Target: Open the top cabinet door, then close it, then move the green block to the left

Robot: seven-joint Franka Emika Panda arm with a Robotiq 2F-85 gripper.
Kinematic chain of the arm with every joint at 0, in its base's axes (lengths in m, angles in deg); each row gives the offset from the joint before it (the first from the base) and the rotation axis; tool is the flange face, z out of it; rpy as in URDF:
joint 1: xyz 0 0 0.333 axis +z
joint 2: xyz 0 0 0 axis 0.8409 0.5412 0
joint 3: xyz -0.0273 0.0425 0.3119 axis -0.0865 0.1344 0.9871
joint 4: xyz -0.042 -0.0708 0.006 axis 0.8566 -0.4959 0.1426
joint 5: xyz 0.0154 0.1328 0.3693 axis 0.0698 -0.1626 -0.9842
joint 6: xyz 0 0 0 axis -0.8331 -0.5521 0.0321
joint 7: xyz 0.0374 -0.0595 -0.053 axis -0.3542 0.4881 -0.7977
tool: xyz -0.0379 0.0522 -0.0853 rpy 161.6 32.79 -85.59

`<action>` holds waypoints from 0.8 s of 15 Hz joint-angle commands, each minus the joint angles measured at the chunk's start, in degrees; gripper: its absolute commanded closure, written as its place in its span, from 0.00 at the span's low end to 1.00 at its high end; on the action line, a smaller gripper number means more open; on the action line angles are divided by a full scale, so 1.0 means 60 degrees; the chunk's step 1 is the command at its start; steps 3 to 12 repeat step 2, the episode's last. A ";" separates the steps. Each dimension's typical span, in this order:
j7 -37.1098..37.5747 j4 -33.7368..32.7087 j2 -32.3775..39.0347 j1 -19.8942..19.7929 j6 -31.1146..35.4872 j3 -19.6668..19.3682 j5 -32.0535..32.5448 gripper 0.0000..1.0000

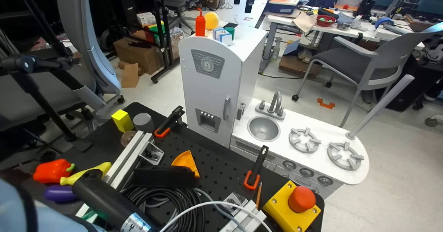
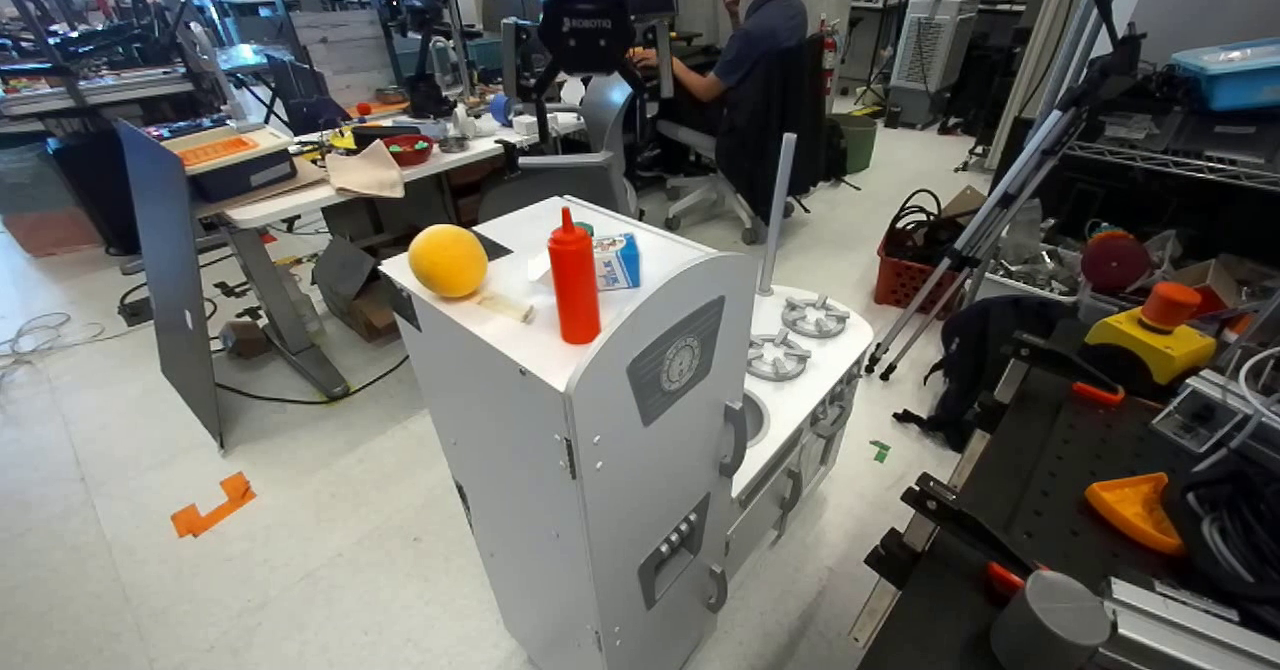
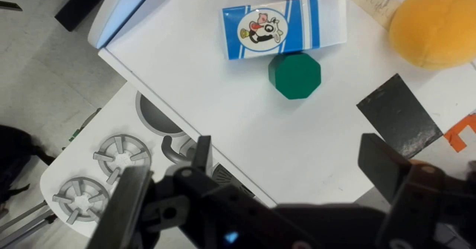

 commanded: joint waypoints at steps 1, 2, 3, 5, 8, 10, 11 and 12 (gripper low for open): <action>0.0003 0.0116 -0.0088 -0.0066 0.0008 0.0084 0.0058 0.00; -0.0010 0.0202 -0.0134 -0.0067 0.0041 0.0085 0.0058 0.00; -0.0010 0.0202 -0.0134 -0.0067 0.0041 0.0085 0.0058 0.00; -0.0010 0.0202 -0.0134 -0.0067 0.0041 0.0085 0.0058 0.00; -0.0010 0.0202 -0.0134 -0.0067 0.0041 0.0085 0.0058 0.00; -0.0010 0.0202 -0.0134 -0.0067 0.0041 0.0085 0.0058 0.00; -0.0010 0.0202 -0.0134 -0.0067 0.0041 0.0085 0.0058 0.00; -0.0010 0.0202 -0.0134 -0.0067 0.0041 0.0085 0.0058 0.00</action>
